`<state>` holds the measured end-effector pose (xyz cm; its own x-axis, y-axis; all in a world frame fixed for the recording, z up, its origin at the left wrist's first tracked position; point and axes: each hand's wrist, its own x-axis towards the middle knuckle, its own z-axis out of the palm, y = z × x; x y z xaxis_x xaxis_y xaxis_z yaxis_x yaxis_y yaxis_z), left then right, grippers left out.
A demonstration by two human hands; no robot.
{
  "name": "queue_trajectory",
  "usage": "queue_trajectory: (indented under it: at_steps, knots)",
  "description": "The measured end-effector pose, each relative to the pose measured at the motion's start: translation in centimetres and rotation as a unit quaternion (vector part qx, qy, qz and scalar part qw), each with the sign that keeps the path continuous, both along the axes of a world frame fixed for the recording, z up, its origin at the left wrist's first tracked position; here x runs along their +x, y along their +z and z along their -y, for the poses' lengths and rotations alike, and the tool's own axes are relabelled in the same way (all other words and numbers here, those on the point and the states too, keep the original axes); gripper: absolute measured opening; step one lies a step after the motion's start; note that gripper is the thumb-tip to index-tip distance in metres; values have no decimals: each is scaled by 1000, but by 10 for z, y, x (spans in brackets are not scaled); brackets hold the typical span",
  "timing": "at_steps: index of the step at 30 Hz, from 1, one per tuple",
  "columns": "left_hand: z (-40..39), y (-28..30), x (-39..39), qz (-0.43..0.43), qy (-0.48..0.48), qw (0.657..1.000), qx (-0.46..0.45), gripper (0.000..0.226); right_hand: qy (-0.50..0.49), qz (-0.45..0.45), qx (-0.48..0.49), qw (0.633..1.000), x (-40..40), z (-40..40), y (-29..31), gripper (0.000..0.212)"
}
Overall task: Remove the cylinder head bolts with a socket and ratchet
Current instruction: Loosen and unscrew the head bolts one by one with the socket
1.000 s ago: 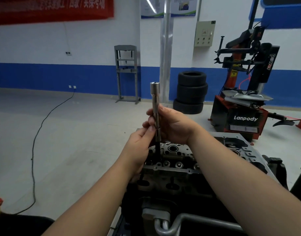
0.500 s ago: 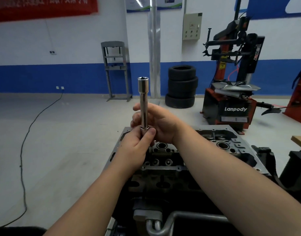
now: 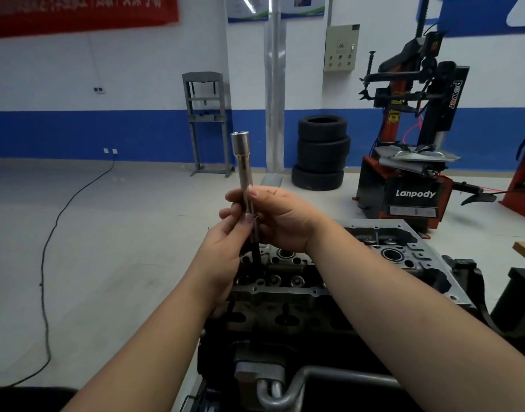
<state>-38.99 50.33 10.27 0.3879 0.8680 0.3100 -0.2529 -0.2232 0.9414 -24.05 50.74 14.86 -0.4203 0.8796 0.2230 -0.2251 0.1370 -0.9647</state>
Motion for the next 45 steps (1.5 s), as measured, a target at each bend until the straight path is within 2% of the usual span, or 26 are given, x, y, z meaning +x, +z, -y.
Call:
queue_trajectory:
  at_steps: [4,6,10,13,16,20,27,31,35,37,41,45]
  knots:
    - [1,2,3,4,9,1000,25,19,9,-10,11,1000,-4,-2,-1,12]
    - [0,3,4,12,11,1000,17,22,5,-12,17,1000,-5,-3,-1,8]
    - [-3,2,0,23,-15,999,-27,32,-10,16,9,1000,-5,-4,0,20]
    - [-4,1,-3,33,-18,999,-30,29,-6,11,-1,1000,-4,-4,0,26]
    - [-2,1,0,34,6,999,-20,29,-1,5,-2,1000,-5,-4,0,25]
    - [-1,2,3,35,13,999,5,21,5,-2,12,1000,-7,-5,1,12]
    - [-3,1,-2,56,-11,998,-37,31,-7,25,9,1000,-5,1,3,30]
    - [-2,1,1,45,15,999,-21,25,-10,1,6,1000,-4,-1,1,23]
    - [-1,2,2,41,20,999,-11,28,-13,16,22,1000,-5,-1,0,15]
    - [0,3,0,27,7,999,-19,23,-5,25,14,1000,-5,1,1,17]
    - [-1,2,-3,26,-16,999,-35,30,-8,19,-3,1000,-3,3,2,26]
    - [-2,1,-1,31,9,999,-31,27,-6,12,-2,1000,-4,0,1,26]
